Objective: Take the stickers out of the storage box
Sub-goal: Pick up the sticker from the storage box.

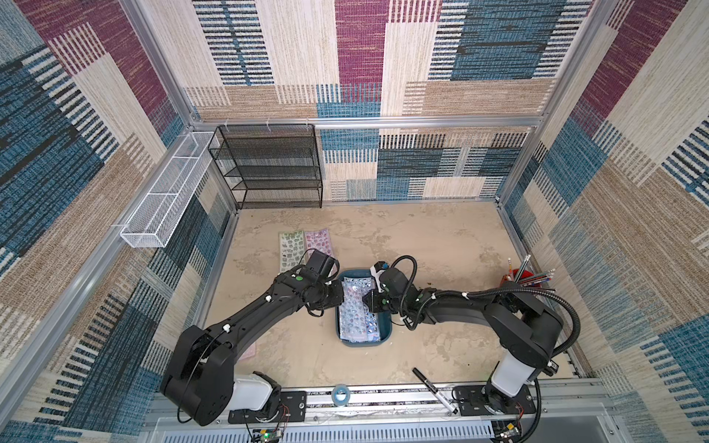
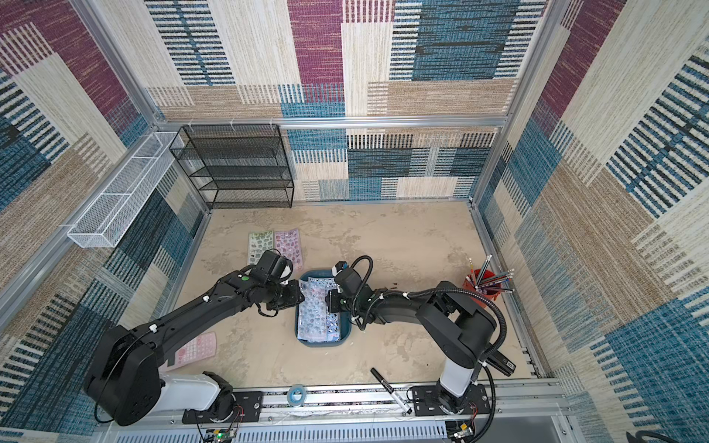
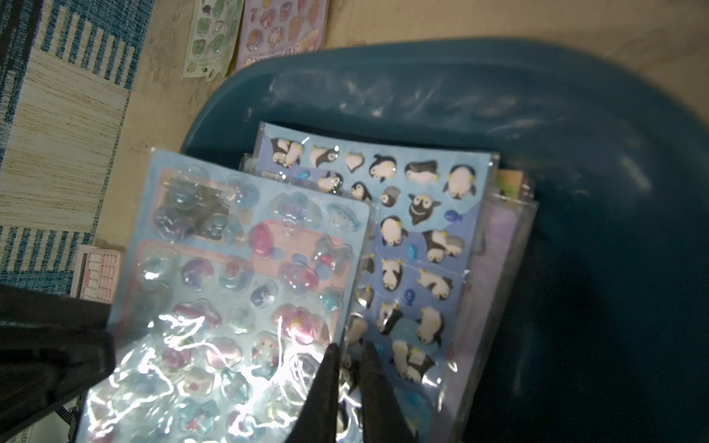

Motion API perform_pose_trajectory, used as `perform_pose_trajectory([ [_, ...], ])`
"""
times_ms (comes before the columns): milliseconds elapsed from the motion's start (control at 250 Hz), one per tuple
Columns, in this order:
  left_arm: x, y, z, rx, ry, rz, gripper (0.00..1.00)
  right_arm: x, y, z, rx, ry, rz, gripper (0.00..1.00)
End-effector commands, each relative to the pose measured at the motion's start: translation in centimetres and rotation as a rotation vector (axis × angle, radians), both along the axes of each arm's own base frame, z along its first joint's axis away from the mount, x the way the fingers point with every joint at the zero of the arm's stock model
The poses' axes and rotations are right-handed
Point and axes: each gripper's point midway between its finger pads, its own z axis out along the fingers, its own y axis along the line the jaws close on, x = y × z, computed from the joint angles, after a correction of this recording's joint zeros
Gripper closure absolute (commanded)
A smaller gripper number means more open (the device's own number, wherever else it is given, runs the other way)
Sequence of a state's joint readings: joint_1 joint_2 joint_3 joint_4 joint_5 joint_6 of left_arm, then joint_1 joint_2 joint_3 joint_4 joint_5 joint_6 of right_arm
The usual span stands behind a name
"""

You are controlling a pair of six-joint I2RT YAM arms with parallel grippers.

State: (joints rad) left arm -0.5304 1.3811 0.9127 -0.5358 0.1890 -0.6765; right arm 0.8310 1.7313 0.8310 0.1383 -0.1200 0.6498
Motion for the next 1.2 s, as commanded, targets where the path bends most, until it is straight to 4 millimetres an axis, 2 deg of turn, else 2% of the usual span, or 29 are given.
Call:
perform_pose_trajectory([
  [0,0.6,-1.0,0.4,-0.041,-0.009,-0.009,0.86,-1.9,-2.3,-3.0,-0.121,0.105,-0.013,0.84],
  [140,0.7,-1.1,-0.1,-0.036,0.002,-0.010,1.00,-1.8,-2.4,-3.0,-0.121,0.103,-0.017,0.84],
  [240,0.7,-1.2,-0.4,-0.038,0.007,-0.014,1.00,-1.8,-2.4,-2.7,-0.119,0.096,-0.019,0.84],
  [344,1.1,-1.6,0.8,-0.053,-0.025,-0.035,1.00,-1.3,-2.3,-1.2,-0.107,0.062,-0.023,0.83],
  [424,1.8,-2.0,2.5,-0.066,-0.072,-0.055,1.00,-0.5,-2.2,0.8,-0.108,0.010,-0.031,0.80],
  [572,3.2,-2.3,6.7,-0.089,-0.177,-0.090,1.00,1.4,-2.3,6.2,-0.122,-0.124,-0.047,0.73],
  [752,4.4,-2.3,12.2,-0.160,-0.326,-0.098,1.00,2.9,-3.0,11.2,-0.158,-0.252,-0.068,0.54],
  [852,4.5,-2.3,14.4,-0.227,-0.372,-0.112,1.00,3.1,-3.2,13.7,-0.129,-0.313,-0.061,0.42],
  [912,4.5,-2.5,15.6,-0.279,-0.387,-0.129,1.00,3.0,-3.1,15.5,-0.067,-0.341,-0.042,0.39],
  [1012,4.6,-2.5,16.9,-0.367,-0.407,-0.151,1.00,2.6,-3.3,18.4,0.057,-0.376,0.002,0.37],
  [1064,4.8,-2.5,17.4,-0.415,-0.411,-0.154,1.00,2.4,-3.5,19.6,0.094,-0.407,0.031,0.45],
  [1196,5.3,-2.4,18.7,-0.520,-0.432,-0.156,1.00,2.0,-3.7,20.9,0.113,-0.442,0.084,0.51],
])
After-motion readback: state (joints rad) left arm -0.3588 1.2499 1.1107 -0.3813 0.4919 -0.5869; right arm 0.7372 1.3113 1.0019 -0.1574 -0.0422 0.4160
